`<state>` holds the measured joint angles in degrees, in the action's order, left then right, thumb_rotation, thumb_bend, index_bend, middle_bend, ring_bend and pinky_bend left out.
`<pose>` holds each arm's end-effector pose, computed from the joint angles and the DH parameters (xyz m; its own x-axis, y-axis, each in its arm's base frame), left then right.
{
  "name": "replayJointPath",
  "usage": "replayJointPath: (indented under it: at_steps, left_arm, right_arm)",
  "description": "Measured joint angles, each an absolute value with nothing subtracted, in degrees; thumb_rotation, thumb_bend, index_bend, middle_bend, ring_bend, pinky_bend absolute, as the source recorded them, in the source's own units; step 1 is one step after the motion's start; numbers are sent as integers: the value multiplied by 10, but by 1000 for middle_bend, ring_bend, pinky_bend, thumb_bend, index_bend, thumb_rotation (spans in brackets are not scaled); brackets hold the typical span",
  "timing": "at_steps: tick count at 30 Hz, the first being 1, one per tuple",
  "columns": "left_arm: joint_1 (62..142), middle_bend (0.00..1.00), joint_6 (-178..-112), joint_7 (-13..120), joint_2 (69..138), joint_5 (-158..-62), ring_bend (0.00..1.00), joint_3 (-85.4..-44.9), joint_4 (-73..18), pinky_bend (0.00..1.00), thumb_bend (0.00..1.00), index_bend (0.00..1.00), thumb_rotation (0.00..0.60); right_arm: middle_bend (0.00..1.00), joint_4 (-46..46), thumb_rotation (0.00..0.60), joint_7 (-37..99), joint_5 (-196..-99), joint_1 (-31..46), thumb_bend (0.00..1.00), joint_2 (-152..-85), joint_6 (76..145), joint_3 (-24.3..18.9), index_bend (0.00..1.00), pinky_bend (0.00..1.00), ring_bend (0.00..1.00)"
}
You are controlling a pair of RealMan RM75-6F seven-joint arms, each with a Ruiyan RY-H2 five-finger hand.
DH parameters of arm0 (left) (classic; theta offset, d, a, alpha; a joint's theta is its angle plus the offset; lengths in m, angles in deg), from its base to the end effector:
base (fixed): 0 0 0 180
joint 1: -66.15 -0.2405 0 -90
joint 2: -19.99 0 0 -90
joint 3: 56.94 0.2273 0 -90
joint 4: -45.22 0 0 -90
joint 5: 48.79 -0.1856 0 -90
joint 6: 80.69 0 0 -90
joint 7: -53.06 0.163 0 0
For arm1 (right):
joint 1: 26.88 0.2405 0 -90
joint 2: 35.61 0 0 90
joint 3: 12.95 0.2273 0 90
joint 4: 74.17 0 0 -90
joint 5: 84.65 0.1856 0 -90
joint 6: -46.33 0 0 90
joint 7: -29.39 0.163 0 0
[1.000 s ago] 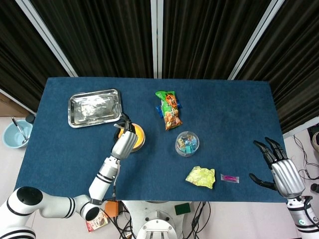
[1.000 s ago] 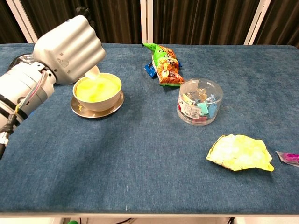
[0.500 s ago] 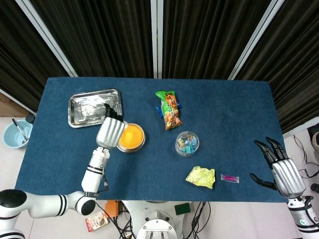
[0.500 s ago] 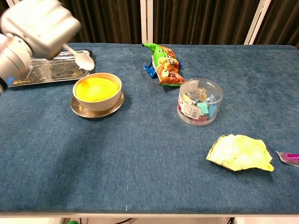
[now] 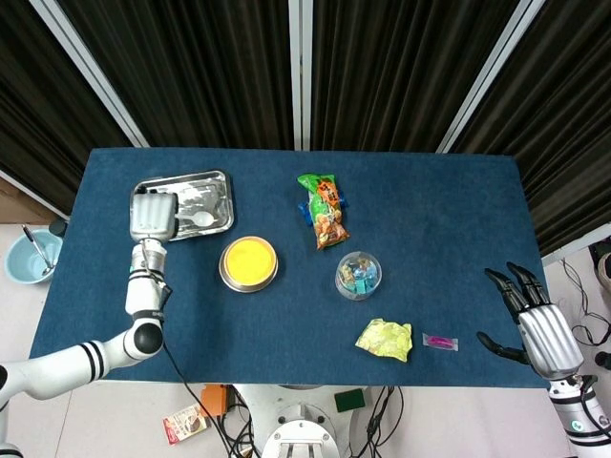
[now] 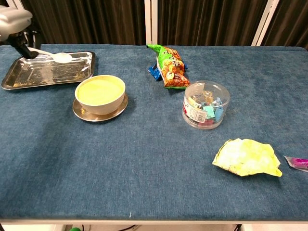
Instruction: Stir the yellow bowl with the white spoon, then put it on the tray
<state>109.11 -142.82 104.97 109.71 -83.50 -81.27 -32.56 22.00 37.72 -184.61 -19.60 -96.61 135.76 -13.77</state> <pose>-0.1765 0.3964 0.0660 0.6049 0.1718 0.7776 0.7721 0.1122 -0.6255 -0.2246 -0.1879 0.1652 0.2578 -0.0161 0.9661 -0.9270 -0.2859 0.2426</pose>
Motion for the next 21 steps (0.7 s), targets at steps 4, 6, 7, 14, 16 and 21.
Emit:
replayJointPath:
  at_steps: [4, 6, 7, 14, 16, 21]
  left_arm:
    - [1107, 479, -1391, 1023, 1105, -805, 327, -819, -265, 224, 432, 552, 600]
    - [1117, 469, -1378, 1014, 1113, -796, 314, -818, -235, 215, 431, 528, 600]
    - [1121, 458, -1371, 1011, 1116, -792, 302, -817, -222, 209, 428, 501, 600]
    - [1149, 338, -1330, 997, 1152, -770, 222, -802, -129, 192, 351, 328, 600]
    - [1154, 323, -1325, 992, 1163, -769, 216, -798, -108, 193, 328, 311, 600]
    - [1155, 313, -1326, 957, 1170, -783, 213, -793, -91, 189, 313, 307, 600]
  right_arm:
    - [144, 227, 600, 372, -1842, -194, 176, -963, 1352, -135, 64, 97, 0]
    - [144, 231, 600, 368, -1840, -192, 175, -962, 1349, -134, 63, 97, 0]
    - [144, 233, 600, 367, -1840, -191, 176, -962, 1347, -133, 63, 97, 0]
    - [144, 246, 600, 354, -1834, -184, 176, -961, 1334, -129, 63, 97, 0]
    - [144, 249, 600, 354, -1834, -184, 176, -959, 1332, -129, 63, 97, 0]
    - [144, 254, 600, 351, -1836, -186, 176, -954, 1338, -129, 63, 97, 0]
